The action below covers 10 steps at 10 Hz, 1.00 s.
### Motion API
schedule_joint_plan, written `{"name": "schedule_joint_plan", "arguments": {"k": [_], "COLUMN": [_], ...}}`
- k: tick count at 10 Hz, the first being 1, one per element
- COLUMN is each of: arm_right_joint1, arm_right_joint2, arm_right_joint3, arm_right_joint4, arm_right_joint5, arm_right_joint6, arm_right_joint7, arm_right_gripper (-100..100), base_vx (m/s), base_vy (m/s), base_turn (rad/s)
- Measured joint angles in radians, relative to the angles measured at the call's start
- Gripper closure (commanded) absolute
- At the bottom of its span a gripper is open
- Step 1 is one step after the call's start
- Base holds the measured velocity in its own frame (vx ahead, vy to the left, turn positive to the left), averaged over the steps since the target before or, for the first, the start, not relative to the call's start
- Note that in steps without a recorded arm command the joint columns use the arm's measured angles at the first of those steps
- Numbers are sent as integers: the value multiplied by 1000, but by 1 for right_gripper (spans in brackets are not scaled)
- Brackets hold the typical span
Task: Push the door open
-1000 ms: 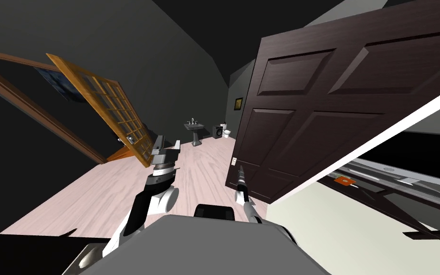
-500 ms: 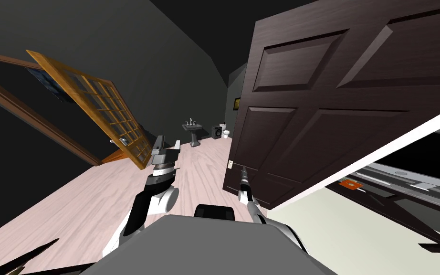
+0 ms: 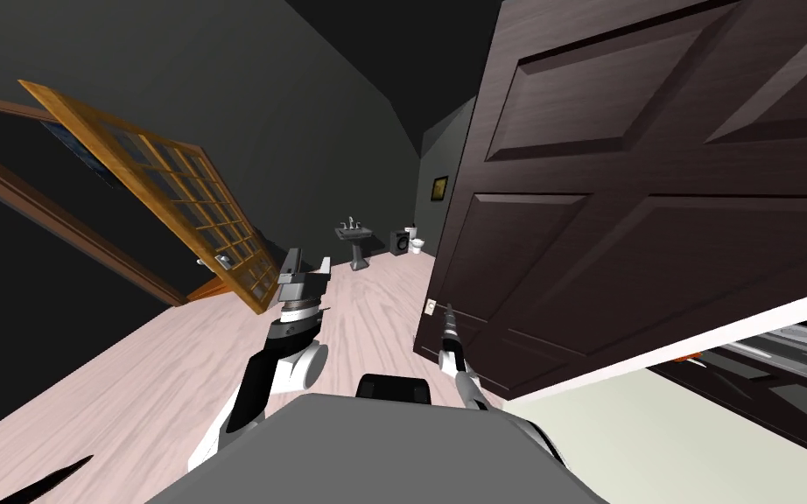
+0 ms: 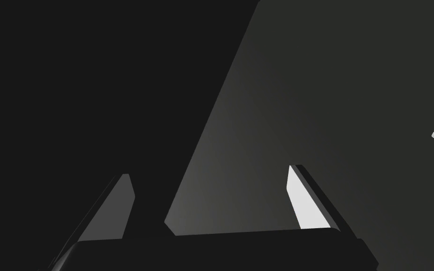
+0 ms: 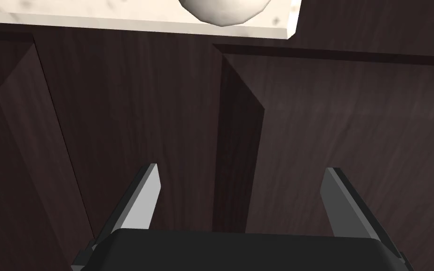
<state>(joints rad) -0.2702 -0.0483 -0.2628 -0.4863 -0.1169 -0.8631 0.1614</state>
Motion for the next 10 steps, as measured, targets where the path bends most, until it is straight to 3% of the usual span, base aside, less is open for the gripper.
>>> {"name": "schedule_joint_plan", "arguments": {"k": [2, 3, 4, 5, 6, 7, 10], "arm_right_joint1": [-19, 21, -9, -19, -23, -24, -20], "arm_right_joint2": [2, 34, 31, 31, 46, 48, 49], "arm_right_joint3": [-2, 1, -2, -3, -5, -5, -4], "arm_right_joint4": [41, -39, 0, 34, 46, 47, 49], "arm_right_joint5": [-2, 1, -2, -3, -4, -4, -3], "arm_right_joint6": [-17, 13, -5, -26, -27, -26, -24], "arm_right_joint7": [-2, 4, 1, -3, -2, -2, -2], "arm_right_gripper": [-100, -100, -100, -100, -100, 100, 100], "base_vx": [20, 21, 9, 27, 15, -4, -5], "base_vy": [76, 89, 36, 73, 44, -8, -11], "base_turn": [19, -2, -2, 14, 0, -2, 5]}}
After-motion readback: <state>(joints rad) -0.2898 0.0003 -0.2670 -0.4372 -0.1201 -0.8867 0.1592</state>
